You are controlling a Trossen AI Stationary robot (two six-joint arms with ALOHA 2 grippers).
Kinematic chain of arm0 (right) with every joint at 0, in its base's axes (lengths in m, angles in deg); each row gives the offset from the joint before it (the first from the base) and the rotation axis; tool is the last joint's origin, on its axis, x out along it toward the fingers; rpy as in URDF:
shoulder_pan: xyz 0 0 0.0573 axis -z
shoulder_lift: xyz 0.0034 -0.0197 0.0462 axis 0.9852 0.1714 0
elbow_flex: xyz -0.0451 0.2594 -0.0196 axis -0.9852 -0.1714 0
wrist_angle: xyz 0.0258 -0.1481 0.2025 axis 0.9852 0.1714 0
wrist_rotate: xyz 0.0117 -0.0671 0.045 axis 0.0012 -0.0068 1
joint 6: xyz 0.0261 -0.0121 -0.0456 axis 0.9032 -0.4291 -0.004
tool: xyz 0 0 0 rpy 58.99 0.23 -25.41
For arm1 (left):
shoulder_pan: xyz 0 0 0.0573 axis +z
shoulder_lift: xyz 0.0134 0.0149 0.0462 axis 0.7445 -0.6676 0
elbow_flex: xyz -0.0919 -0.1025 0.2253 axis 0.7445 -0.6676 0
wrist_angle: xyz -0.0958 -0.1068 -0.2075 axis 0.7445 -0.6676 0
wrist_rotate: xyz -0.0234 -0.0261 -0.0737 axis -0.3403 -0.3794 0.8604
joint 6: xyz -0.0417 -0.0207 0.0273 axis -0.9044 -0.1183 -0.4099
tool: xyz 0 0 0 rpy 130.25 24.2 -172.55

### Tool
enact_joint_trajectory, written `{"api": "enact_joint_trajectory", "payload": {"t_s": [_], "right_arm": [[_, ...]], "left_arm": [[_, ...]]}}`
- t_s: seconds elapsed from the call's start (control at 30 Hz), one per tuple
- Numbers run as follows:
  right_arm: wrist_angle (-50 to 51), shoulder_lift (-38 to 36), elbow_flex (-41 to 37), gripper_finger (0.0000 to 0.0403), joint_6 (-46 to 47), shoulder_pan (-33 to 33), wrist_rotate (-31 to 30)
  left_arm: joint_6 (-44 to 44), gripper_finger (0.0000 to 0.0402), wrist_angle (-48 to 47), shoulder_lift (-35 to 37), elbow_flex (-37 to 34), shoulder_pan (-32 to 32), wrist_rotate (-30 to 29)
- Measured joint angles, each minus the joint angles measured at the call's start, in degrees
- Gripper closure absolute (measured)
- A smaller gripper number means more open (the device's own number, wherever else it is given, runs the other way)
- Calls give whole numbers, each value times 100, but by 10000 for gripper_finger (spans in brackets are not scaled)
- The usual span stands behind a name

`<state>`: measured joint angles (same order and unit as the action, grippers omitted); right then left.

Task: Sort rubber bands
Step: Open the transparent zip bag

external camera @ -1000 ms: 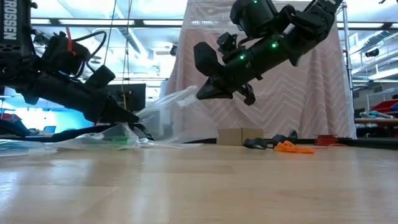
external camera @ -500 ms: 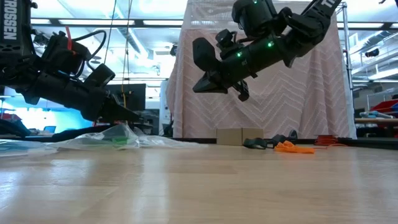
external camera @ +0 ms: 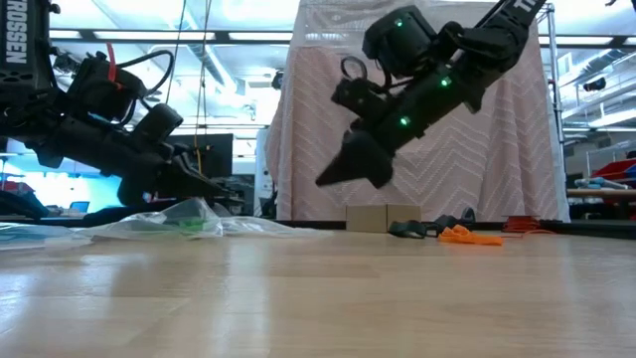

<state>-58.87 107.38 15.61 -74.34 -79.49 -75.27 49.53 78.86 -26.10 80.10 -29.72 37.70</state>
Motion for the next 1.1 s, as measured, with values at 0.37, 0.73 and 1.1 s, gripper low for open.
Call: {"api": "enact_joint_trajectory", "payload": {"t_s": [0.37,0.73,1.1], "right_arm": [[182,2,0,194,399,24,-613],[163,0,0,193,416,24,-639],[61,0,0,194,659,74,-797]], "left_arm": [[2024,279,-460,2,0,-2,-1042],[4101,243,-1651,46,540,-96,-2375],[4623,244,-1823,-46,1217,-757,-4504]]}}
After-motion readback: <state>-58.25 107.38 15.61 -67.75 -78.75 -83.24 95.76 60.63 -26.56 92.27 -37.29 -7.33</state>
